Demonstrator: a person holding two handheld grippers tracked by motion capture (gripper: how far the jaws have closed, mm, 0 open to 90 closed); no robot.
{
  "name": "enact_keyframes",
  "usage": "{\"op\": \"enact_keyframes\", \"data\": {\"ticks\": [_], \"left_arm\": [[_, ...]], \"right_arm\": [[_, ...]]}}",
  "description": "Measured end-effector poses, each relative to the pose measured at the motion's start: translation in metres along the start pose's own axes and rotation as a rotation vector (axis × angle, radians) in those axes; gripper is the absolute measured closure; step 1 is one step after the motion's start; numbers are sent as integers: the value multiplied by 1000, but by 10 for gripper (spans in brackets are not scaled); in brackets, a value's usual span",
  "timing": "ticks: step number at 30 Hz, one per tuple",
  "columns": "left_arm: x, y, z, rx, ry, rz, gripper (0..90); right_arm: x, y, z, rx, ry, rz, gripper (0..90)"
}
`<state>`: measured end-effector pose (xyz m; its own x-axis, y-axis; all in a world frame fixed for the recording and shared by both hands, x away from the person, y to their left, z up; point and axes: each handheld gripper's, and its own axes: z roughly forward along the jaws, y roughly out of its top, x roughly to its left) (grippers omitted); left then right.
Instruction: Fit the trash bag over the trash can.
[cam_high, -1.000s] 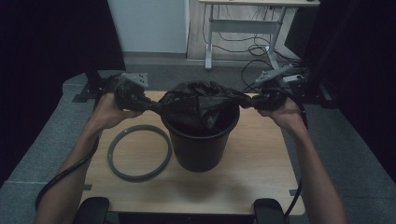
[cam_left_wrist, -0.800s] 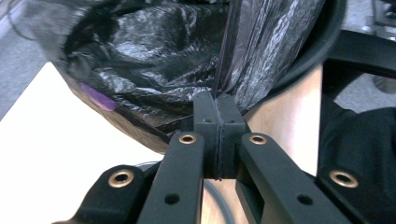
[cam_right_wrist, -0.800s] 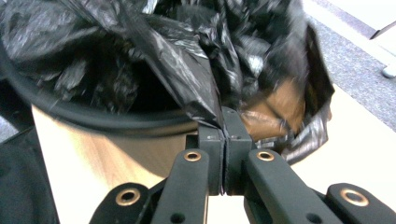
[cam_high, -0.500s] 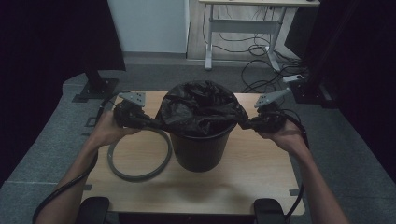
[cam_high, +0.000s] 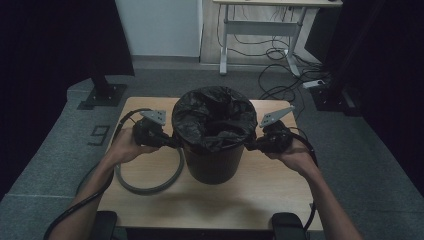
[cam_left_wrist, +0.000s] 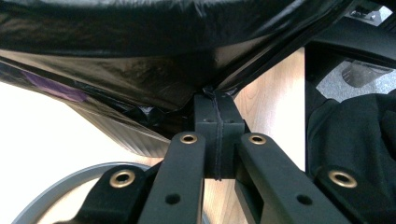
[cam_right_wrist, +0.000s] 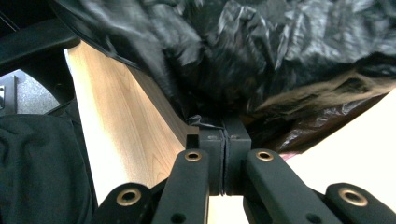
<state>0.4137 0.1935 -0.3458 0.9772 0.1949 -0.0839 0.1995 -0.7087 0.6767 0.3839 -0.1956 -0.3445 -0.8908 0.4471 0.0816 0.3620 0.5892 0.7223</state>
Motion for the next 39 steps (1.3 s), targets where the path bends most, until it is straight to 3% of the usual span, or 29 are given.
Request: {"op": "enact_keyframes", "data": {"ticks": [4,10,15,22,35,39], "left_arm": [[1,-1,3,-11,-6,-8,892],[3,-9,8,-57,-29,-42,893],[6,-16,17,3,12,-60,893],[18,-42,28,-23,33,-131,892],[25,-68,66,-26,50,-199,890],[28,-78,84,-12,63,-220,889]], "right_arm": [[0,-5,8,13,-3,3,884],[-2,-14,14,-17,8,35,884],[-4,-23,29,59,-55,45,884],[-24,-51,47,16,-55,147,882],[-36,-80,89,19,-63,231,880],[-38,-89,101,57,-65,248,880]]}}
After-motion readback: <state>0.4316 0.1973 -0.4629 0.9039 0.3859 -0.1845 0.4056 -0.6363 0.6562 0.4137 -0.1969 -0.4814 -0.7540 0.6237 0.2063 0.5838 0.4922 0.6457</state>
